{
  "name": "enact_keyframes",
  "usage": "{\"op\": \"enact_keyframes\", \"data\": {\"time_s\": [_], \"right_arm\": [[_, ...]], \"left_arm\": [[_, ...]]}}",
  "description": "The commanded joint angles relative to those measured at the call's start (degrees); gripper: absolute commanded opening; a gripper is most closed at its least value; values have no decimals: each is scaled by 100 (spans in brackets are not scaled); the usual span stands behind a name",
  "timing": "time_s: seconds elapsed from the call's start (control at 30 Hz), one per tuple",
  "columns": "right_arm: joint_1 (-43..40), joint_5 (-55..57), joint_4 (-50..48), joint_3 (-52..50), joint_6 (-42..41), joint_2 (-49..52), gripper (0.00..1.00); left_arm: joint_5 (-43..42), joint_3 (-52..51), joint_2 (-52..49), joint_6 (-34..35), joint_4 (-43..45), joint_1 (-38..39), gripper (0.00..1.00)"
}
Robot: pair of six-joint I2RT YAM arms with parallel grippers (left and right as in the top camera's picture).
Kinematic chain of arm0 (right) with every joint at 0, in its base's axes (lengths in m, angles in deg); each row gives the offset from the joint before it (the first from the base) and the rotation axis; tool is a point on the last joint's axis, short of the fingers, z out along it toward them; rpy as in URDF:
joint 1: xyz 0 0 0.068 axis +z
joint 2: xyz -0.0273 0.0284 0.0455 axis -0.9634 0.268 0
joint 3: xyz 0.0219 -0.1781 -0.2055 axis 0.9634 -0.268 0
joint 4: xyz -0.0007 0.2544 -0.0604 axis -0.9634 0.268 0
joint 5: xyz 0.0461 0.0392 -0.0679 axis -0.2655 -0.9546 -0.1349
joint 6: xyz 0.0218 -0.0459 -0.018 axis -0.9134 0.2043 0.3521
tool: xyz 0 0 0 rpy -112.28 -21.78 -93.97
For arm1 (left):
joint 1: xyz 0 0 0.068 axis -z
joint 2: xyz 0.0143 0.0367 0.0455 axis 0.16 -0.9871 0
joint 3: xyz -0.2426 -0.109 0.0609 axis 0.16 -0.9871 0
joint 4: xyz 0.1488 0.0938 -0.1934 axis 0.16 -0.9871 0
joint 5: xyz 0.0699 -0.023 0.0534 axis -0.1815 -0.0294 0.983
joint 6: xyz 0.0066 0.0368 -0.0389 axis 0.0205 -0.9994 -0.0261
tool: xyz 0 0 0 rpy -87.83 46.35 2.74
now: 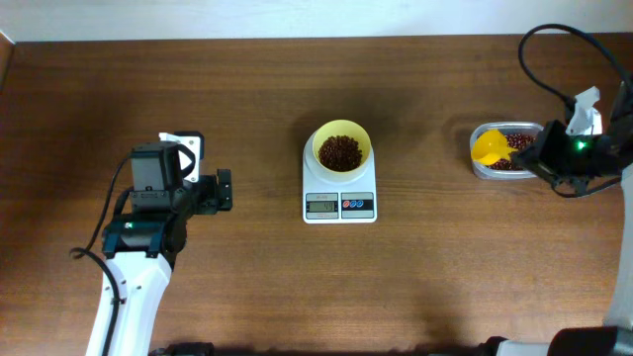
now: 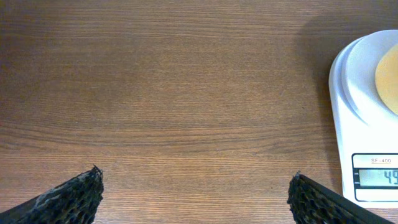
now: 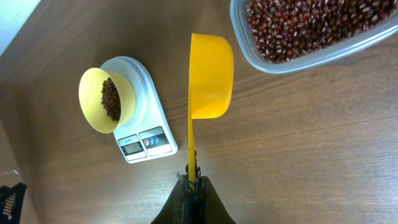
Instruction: Scoop item into bowl and weigh 50g on scale
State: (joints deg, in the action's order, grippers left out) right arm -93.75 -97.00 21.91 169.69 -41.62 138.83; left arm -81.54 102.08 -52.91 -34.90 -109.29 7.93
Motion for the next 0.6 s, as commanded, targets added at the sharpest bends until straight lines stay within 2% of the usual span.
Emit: {"op": "enact_keyframes", "data": {"time_s": [0.0, 0.13, 0.2, 0.23, 0.3, 0.4, 0.57], "right_arm": [[22, 111, -83, 68, 240, -304, 4], [22, 476, -114, 68, 608, -302, 4], [22, 1611, -291, 66, 809, -302, 4], [22, 1814, -485, 66, 809, -302, 4], [22, 1812, -933, 66, 804, -302, 4], [22, 1733, -979, 66, 765, -302, 4], [22, 1738, -929, -122, 1434, -20, 4]], "left_arm": [[39, -15, -31, -68, 13, -28, 99], [39, -15, -31, -70, 13, -28, 99], [39, -15, -31, -70, 13, -28, 99], [39, -15, -31, -68, 13, -28, 99], [39, -15, -31, -70, 13, -28, 99], [39, -15, -31, -70, 11, -28, 99], [39, -15, -31, -70, 13, -28, 99]]}}
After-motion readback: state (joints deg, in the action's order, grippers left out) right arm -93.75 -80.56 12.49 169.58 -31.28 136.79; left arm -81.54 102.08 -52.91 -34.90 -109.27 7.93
